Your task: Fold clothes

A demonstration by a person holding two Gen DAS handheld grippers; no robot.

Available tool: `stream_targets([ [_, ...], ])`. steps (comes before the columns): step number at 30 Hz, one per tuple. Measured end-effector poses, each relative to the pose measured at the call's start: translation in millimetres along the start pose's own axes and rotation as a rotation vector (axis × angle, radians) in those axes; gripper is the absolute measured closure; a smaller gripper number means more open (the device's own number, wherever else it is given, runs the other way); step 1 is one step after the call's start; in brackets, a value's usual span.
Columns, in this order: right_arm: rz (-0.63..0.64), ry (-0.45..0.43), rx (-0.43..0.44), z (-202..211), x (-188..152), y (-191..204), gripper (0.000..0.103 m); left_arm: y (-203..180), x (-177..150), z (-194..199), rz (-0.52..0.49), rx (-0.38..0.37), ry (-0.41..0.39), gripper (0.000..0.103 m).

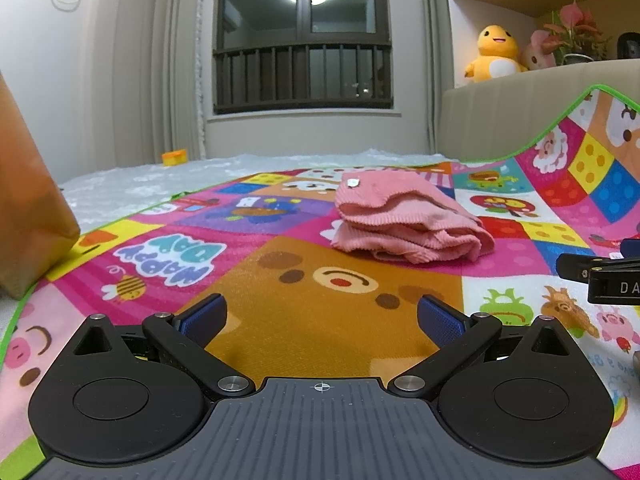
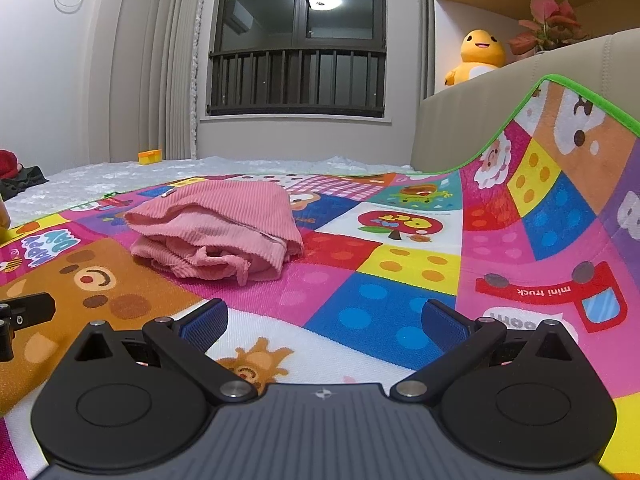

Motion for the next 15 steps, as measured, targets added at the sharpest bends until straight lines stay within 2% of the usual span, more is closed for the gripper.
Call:
stream_targets([
  [15, -0.009, -0.006, -0.002, 1.0, 0.7, -1.1, 0.0, 1.3, 0.7, 1.3, 0.006, 0.003, -0.009, 0.0],
])
Point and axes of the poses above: each gripper's, at about its wrist camera, not at the fingertips, and z roughly against the way its jaws point, y to its left, x to its top, the point moved 10 cm from there along -z, roughly the way its jaws point, and after that the axes turned 7 degrees about -y, right-handed, at the moved point
